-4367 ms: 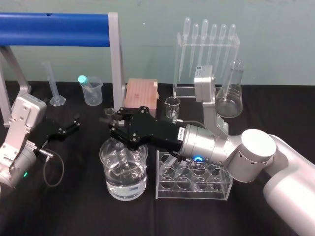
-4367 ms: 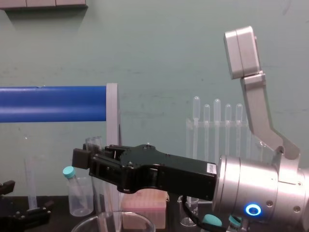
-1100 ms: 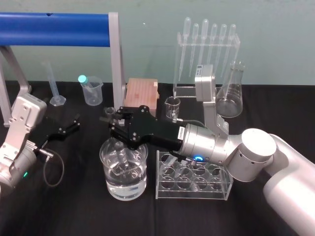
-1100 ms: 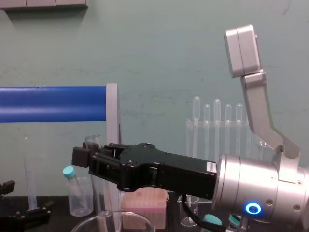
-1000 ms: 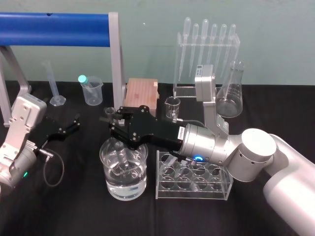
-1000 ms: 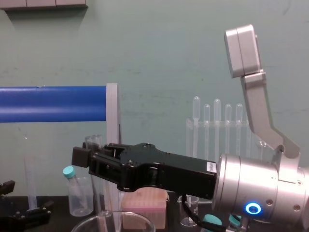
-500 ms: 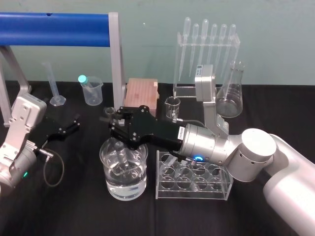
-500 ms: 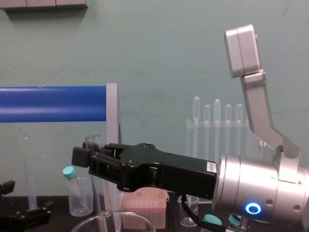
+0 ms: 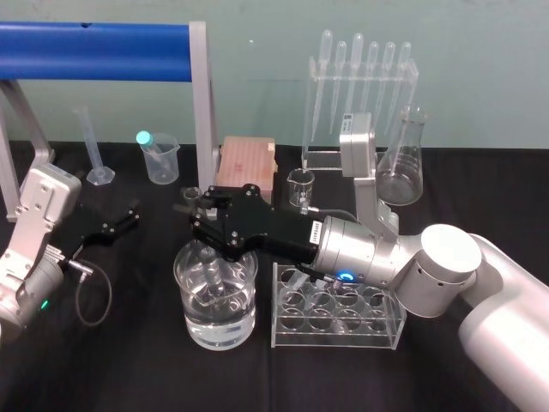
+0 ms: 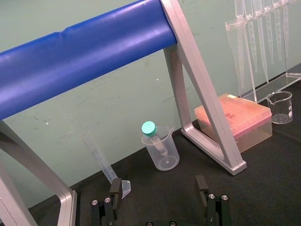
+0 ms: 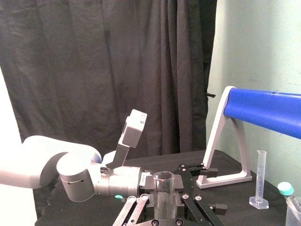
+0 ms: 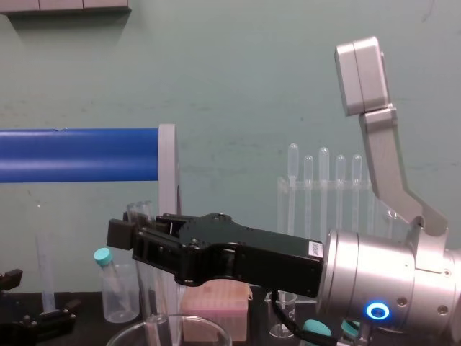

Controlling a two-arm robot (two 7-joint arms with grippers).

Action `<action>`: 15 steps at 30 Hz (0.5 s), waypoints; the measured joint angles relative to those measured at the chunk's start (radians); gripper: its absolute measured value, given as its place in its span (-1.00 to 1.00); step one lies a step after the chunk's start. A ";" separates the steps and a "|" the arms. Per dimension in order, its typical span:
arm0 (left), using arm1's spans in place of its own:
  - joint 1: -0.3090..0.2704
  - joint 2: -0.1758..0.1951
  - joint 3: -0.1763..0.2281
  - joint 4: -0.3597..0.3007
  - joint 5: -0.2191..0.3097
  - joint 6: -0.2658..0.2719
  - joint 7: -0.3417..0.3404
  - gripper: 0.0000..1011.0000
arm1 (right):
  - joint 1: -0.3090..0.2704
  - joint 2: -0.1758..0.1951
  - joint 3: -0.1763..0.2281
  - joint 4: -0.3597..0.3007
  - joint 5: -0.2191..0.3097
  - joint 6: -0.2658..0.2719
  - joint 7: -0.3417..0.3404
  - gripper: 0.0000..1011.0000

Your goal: Hold the test tube with one hand and immerse one end into the beaker, then return it to the test tube rack.

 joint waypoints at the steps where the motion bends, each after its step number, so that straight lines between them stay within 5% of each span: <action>1: 0.000 0.000 0.000 0.000 0.000 0.000 0.000 0.98 | 0.000 0.000 0.000 0.000 0.000 0.000 0.000 -0.55; 15: 0.000 0.000 0.000 0.000 0.000 0.000 0.000 0.98 | 0.000 0.000 0.000 0.000 0.000 0.000 0.000 -0.55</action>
